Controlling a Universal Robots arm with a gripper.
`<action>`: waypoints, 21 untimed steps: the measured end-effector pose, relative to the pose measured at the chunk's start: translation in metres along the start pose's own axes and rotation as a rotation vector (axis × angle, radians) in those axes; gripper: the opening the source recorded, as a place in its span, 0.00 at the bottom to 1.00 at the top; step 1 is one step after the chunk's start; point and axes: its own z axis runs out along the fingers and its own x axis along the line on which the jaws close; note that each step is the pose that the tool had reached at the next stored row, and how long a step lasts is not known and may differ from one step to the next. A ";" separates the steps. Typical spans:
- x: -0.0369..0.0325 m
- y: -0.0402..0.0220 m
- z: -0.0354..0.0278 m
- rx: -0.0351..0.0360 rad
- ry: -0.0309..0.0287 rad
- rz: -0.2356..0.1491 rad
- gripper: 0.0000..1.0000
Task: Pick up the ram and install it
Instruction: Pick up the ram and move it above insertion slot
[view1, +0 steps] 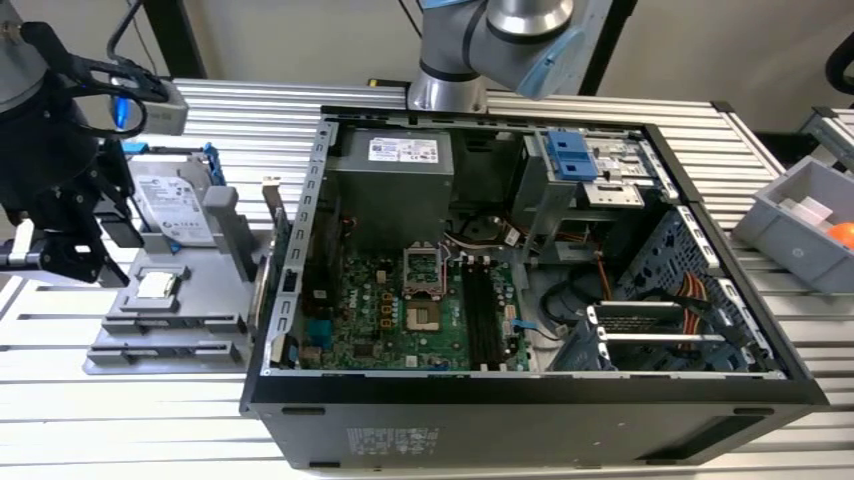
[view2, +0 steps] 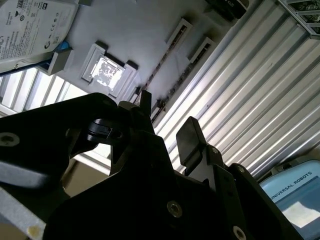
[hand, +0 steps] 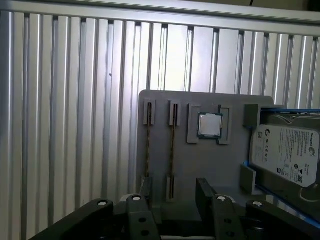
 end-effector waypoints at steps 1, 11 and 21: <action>0.0000 0.0000 0.0006 0.0000 0.0000 0.000 1.00; 0.0004 0.0000 0.0074 0.0000 0.0000 0.000 1.00; 0.0008 0.0000 0.0143 0.0000 0.0000 0.000 1.00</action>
